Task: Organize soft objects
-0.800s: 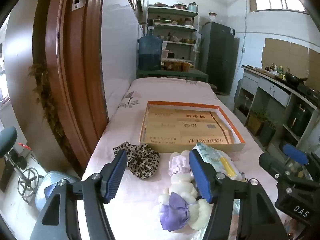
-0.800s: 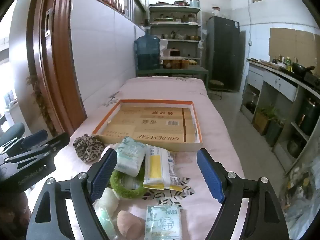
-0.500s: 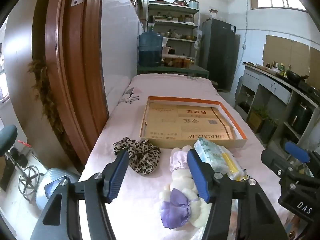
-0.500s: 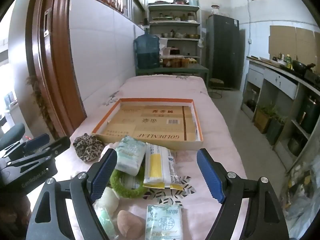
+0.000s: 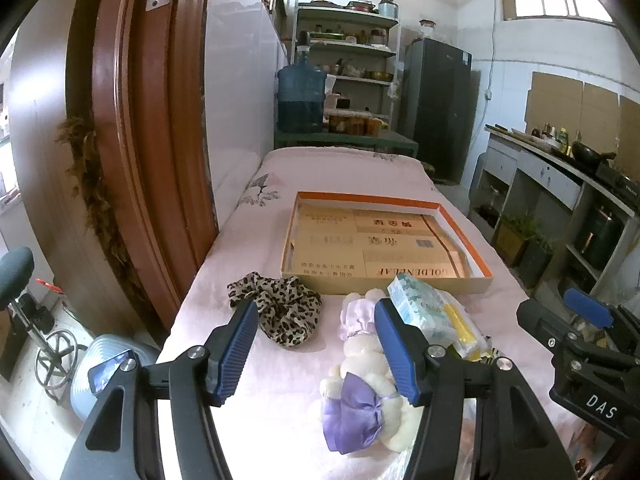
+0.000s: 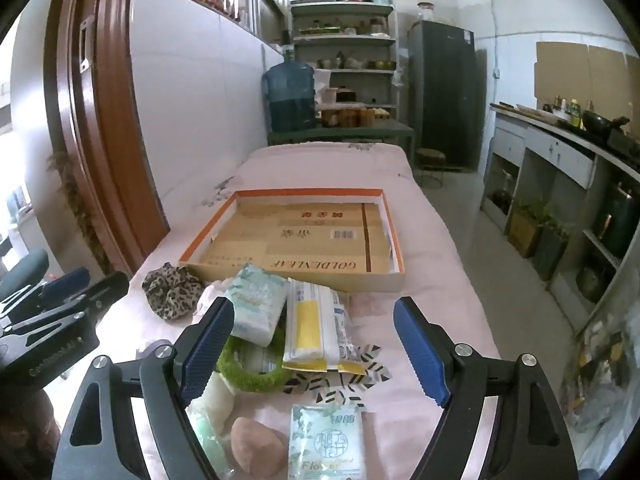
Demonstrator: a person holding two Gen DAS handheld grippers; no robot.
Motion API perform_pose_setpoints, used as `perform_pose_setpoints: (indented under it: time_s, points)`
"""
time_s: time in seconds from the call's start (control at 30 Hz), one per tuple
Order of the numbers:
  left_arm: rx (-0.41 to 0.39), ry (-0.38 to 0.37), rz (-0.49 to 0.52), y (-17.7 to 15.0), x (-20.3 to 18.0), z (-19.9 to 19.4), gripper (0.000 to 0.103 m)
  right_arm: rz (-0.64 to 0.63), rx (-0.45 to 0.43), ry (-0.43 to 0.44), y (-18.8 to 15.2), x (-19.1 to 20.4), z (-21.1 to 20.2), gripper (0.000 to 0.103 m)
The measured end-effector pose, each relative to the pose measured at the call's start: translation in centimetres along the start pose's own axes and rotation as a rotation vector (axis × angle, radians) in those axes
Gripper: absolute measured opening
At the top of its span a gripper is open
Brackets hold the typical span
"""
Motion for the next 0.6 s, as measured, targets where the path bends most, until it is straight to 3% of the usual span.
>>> perform_pose_setpoints:
  time_s: [0.6]
  points:
    - [0.017, -0.003, 0.001, -0.13, 0.1, 0.61, 0.061, 0.003, 0.015, 0.005, -0.35, -0.04, 0.54, 0.083]
Point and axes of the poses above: each gripper's, at about its wrist camera, not at the fingertips, and z roughly the way its jaws point, x to its left, y to its top, the point moved 1 cm from there along z, roughly the way its jaws point, and after that the axes turned 1 degree about -y, right-handed, at the moved point
